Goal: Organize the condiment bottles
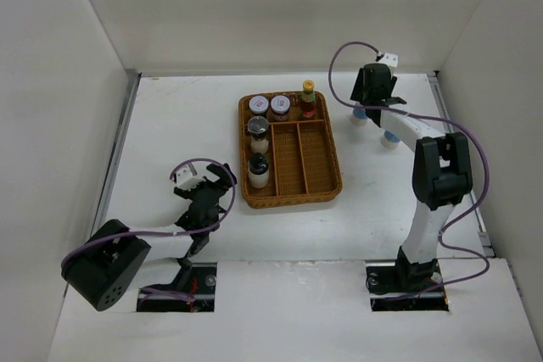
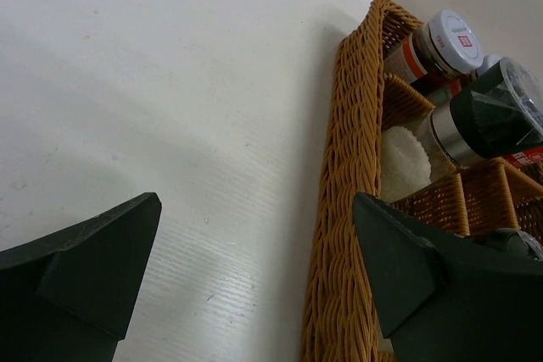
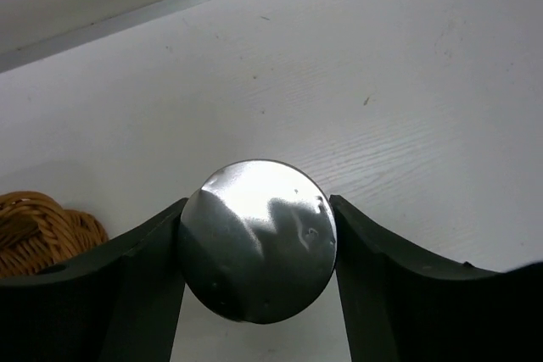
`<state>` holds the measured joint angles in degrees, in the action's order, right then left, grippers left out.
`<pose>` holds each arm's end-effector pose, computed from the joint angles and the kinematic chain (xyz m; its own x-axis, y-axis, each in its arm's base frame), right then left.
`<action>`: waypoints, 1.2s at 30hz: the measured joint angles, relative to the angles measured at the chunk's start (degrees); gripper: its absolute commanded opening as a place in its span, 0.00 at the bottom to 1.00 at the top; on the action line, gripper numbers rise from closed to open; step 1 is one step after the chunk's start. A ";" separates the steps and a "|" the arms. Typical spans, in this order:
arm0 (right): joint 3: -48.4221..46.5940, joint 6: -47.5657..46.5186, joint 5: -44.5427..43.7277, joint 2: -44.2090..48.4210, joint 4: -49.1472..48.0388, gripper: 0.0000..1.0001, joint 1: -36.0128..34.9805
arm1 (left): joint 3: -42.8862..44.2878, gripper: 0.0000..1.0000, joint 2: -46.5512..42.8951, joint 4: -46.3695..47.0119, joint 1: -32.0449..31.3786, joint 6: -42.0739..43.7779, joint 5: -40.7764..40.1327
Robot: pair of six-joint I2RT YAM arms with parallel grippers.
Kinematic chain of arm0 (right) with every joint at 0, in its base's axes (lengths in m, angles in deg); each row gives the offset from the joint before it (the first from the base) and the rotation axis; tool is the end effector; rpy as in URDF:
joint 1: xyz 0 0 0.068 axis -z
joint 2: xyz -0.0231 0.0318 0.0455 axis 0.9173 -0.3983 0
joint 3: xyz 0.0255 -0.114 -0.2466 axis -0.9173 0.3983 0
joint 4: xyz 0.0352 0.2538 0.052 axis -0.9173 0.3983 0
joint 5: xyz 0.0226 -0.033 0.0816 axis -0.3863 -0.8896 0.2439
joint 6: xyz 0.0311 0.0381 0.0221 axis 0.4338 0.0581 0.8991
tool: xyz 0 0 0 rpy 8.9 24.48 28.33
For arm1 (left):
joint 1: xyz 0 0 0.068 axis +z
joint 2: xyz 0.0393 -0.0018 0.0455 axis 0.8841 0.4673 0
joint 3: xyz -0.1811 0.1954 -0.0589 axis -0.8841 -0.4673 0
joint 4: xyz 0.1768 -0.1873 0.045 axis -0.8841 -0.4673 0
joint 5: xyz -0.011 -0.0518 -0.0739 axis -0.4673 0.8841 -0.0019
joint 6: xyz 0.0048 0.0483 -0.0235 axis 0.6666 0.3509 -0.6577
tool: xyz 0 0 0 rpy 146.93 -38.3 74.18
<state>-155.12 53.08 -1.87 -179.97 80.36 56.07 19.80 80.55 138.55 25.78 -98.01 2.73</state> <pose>0.4480 0.0680 0.2515 -0.4146 0.1751 -0.8930 0.3047 0.9514 0.0451 0.1574 -0.0841 0.1425 -0.0183 -0.5679 -0.8229 -0.2297 0.8034 -0.5494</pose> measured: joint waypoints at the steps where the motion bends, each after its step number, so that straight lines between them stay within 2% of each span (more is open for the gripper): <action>1: 1.27 -0.09 -0.31 0.74 -0.85 0.56 -0.09 | 0.02 1.00 0.11 0.00 0.07 0.00 0.09; 5: 11.10 -1.33 -2.97 9.46 -3.13 0.55 -2.40 | 0.33 1.00 0.81 -0.02 0.11 -0.13 0.72; 8: 17.07 -2.19 -5.09 18.53 -3.23 0.54 -7.15 | 0.46 1.00 0.83 0.04 0.31 -0.24 1.22; 13: 20.61 -2.14 -5.66 27.74 -6.73 0.54 -16.63 | 0.48 1.00 0.85 0.02 0.33 -0.37 1.70; 19: 20.59 -1.99 -4.96 25.27 -9.81 0.54 -22.16 | 0.52 1.00 1.11 0.24 0.35 -0.39 2.03; 30: 20.15 -2.05 -4.00 13.99 -10.95 0.56 -23.04 | 0.52 1.00 1.01 0.83 0.33 -0.39 2.27; 36: 20.13 -2.08 -4.39 12.74 -13.77 0.74 -23.78 | 0.52 1.00 1.40 0.98 0.35 -0.39 2.56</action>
<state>-134.99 51.01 -6.26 -167.23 66.59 32.29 20.32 81.95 139.53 26.13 -98.40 5.28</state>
